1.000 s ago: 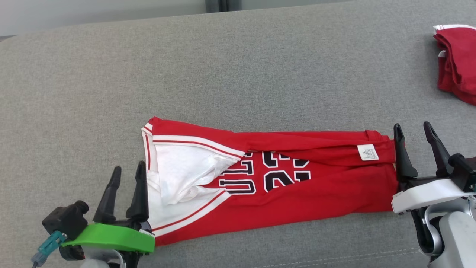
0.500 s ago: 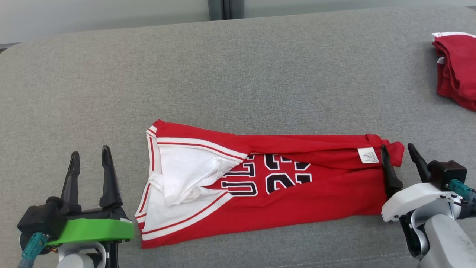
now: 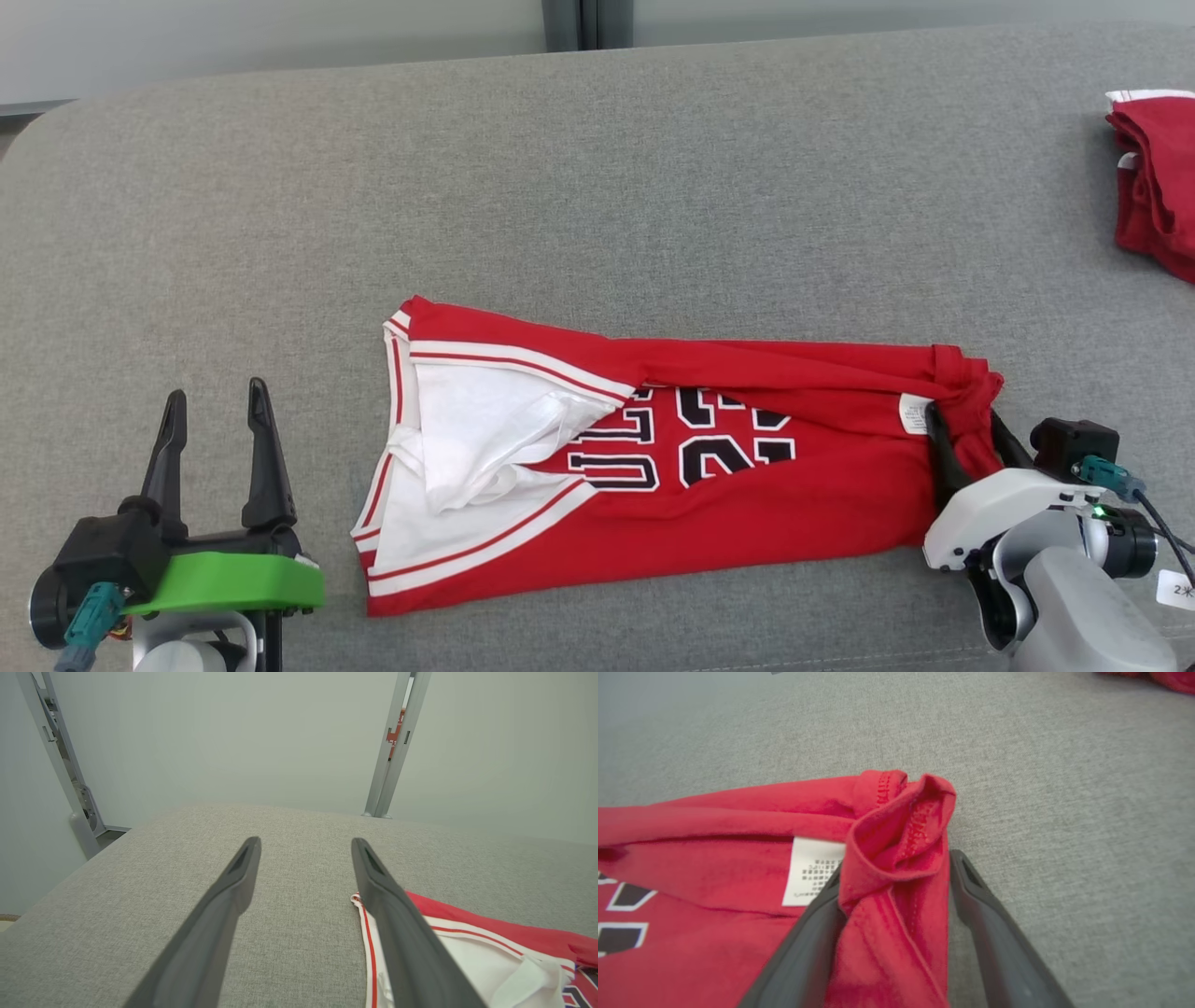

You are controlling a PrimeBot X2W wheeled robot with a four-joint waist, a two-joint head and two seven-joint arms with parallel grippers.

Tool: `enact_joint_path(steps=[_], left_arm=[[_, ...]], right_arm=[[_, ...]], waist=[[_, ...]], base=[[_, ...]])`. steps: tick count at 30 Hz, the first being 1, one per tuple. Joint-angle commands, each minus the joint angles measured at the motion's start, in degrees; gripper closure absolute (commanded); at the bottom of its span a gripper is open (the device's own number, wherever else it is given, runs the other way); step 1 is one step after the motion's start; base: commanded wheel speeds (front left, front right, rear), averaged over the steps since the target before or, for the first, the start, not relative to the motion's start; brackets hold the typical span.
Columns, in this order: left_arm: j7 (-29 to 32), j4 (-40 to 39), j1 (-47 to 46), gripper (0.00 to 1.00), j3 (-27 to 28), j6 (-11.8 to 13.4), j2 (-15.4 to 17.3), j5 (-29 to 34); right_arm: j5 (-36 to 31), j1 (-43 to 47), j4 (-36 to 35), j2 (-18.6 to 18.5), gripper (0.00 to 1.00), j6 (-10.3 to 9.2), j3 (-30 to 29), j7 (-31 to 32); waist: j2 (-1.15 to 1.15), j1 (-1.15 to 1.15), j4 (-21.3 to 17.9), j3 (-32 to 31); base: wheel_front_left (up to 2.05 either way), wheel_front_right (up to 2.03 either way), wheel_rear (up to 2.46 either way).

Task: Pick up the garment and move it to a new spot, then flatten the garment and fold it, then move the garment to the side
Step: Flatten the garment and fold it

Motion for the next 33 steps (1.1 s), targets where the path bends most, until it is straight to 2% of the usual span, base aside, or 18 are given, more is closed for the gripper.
enact_joint_path(steps=[1, 9, 16, 21, 26, 33], left_arm=[[-0.1, 0.2, -0.9, 0.00, 0.2, -0.2, -0.1, 0.9], [-0.1, 0.9, 0.0, 0.00, 0.2, -0.4, -0.1, 1.3], [-0.1, 1.1, 0.7, 0.00, 0.3, -0.4, -0.1, 1.3], [-0.1, 1.3, 1.1, 0.00, -0.1, -0.3, -0.1, 0.7], [-0.1, 1.6, 1.5, 0.00, -0.5, 0.3, -0.1, 0.2], [-0.1, 2.0, 1.9, 0.00, -0.8, 0.5, -0.1, -0.1]], right_arm=[[0.7, -0.1, 0.9, 0.5, 1.00, 0.00, 0.8, 0.3], [2.6, -1.5, -1.5, -2.2, 1.00, -0.06, -0.6, -0.1], [1.5, -0.8, -3.5, -7.3, 1.00, -0.05, -4.7, -0.2], [1.1, -1.9, -4.9, -9.4, 1.00, -0.05, -4.8, -0.2], [1.0, -1.8, -8.5, -7.5, 1.00, -0.03, -2.0, -0.2], [1.5, -0.5, -14.7, -2.9, 1.00, -0.03, 6.5, 0.0]], waist=[[0.00, 0.00, 0.0, -0.1], [0.00, 0.00, -0.7, -1.5], [0.00, 0.00, -1.3, -2.8], [0.00, 0.00, -1.6, -3.1], [0.00, 0.00, -1.7, -3.6], [0.00, 0.00, -1.2, -4.3]], base=[[0.00, 0.00, 0.00], [0.00, 0.00, 0.00], [0.00, 0.00, 0.00], [0.00, 0.00, 0.00], [0.00, 0.00, 0.00], [0.00, 0.00, 0.00]])
